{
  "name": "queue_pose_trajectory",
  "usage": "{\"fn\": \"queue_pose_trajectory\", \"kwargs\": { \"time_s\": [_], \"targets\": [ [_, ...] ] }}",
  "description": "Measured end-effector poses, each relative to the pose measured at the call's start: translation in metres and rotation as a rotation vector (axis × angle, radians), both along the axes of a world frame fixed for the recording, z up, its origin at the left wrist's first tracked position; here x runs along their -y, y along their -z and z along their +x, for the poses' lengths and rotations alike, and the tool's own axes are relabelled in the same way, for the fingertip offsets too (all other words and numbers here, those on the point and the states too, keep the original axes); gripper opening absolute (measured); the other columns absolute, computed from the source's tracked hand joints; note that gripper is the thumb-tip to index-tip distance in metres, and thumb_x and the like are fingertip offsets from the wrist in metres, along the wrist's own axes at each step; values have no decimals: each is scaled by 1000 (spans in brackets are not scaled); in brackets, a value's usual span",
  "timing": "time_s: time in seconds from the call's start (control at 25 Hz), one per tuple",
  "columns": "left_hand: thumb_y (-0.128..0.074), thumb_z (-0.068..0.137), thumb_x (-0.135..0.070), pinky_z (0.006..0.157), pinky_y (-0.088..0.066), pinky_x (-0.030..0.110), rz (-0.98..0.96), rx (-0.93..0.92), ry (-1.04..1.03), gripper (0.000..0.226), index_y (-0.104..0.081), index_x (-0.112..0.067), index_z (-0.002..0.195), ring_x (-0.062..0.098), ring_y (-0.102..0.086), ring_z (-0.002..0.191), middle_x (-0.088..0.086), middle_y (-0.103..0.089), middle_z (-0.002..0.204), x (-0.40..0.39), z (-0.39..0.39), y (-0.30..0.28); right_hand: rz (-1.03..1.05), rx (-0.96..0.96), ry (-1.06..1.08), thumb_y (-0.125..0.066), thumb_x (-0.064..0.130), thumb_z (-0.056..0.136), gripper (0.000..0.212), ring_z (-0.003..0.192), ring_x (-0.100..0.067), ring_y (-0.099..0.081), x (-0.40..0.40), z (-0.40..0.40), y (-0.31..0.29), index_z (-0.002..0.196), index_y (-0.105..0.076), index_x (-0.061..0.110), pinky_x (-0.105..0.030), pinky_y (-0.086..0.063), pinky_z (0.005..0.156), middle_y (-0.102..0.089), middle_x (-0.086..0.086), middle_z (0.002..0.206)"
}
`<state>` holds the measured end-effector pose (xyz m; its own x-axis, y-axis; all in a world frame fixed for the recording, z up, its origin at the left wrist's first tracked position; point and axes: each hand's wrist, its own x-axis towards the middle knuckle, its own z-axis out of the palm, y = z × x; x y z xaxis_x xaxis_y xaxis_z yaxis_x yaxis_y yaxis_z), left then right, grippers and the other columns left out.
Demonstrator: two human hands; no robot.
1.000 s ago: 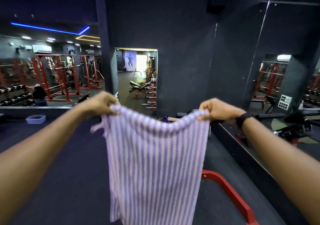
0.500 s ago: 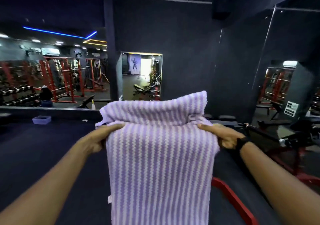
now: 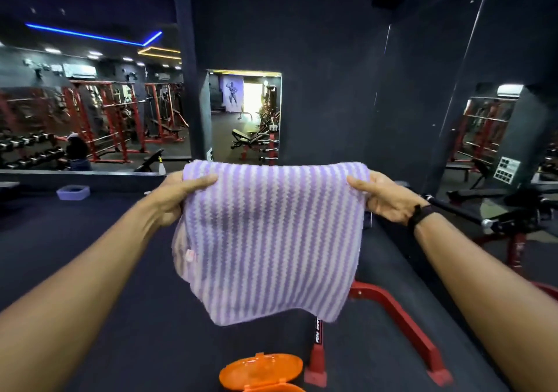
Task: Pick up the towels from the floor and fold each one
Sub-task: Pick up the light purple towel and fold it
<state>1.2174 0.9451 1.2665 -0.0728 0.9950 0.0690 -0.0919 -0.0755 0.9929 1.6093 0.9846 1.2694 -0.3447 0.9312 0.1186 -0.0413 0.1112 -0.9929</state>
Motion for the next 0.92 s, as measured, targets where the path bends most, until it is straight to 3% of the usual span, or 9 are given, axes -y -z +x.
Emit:
{"fn": "queue_pose_trajectory", "kwargs": {
  "time_s": [0.16, 0.24, 0.32, 0.44, 0.52, 0.6, 0.72, 0.84, 0.92],
  "targets": [
    [-70, 79, 3, 51, -53, 18, 80, 80, -162, 15, -64, -9, 85, 6, -69, 58, -1, -73, 68, 0, 9, -3, 34, -20, 127, -77, 12, 65, 43, 75, -12, -72, 4, -6, -9, 105, -62, 3, -23, -57, 62, -75, -2, 83],
    [-78, 69, 3, 53, -54, 20, 85, 176, -278, 25, -64, -6, 87, 9, -70, 62, 7, -74, 85, -5, 11, 1, 55, -79, 219, -68, 2, 81, 20, 73, -15, -71, 3, -10, -8, 101, -62, 2, -24, -57, 60, -74, -3, 81],
    [-87, 56, -4, 69, -56, 27, 88, 151, -371, 57, -59, -2, 106, 17, -68, 84, 15, -67, 111, -10, 10, 3, 85, -94, 337, -66, 1, 85, 14, 75, -17, -67, 1, -14, -8, 98, -60, 2, -25, -57, 61, -70, -8, 86],
    [-93, 53, -12, 94, -45, 29, 155, -125, -437, 85, -48, -14, 125, 17, -51, 112, 4, -48, 125, -7, 1, -1, 121, -126, 497, -73, 6, 81, 36, 89, -24, -65, -5, -13, -6, 110, -54, -1, -34, -58, 74, -65, -16, 107],
    [-97, 40, -16, 93, -50, 29, 179, -221, -155, 85, -59, -20, 117, 17, -57, 111, 2, -56, 121, -1, -4, -5, 117, -143, 541, -76, 6, 78, 58, 103, -25, -63, -7, -9, -5, 127, -46, 1, -35, -56, 78, -57, -17, 126],
    [-95, 39, -10, 79, -55, 20, 138, -323, 100, 80, -65, -16, 112, 13, -62, 98, 3, -63, 111, 7, -3, -7, 90, -167, 466, -74, -2, 78, 74, 108, -23, -62, -4, -3, -5, 139, -36, 11, -30, -57, 75, -54, -14, 129],
    [-87, 55, 5, 86, -53, 26, 165, -563, 34, 56, -69, -13, 105, 14, -60, 96, 2, -66, 104, 7, 2, -2, 135, -65, 317, -69, -17, 74, 84, 92, -18, -67, 3, 5, 0, 143, -34, 16, -26, -58, 71, -62, -12, 114],
    [-83, 67, -1, 85, -48, 33, 200, -646, -115, 29, -72, -22, 85, 19, -61, 94, 10, -70, 100, -4, -10, 5, 280, 174, 392, -74, -9, 73, 48, 82, -9, -65, 4, 11, 10, 117, -61, 7, -34, -56, 81, -66, -12, 105],
    [-82, 73, -15, 86, -45, 35, 165, -767, -196, 15, -72, -24, 80, 25, -59, 100, 11, -70, 98, -11, -19, 5, 344, 225, 362, -74, -1, 76, 22, 72, -4, -64, 9, 14, 11, 97, -66, 3, -34, -51, 76, -67, -9, 89]
  ]
}}
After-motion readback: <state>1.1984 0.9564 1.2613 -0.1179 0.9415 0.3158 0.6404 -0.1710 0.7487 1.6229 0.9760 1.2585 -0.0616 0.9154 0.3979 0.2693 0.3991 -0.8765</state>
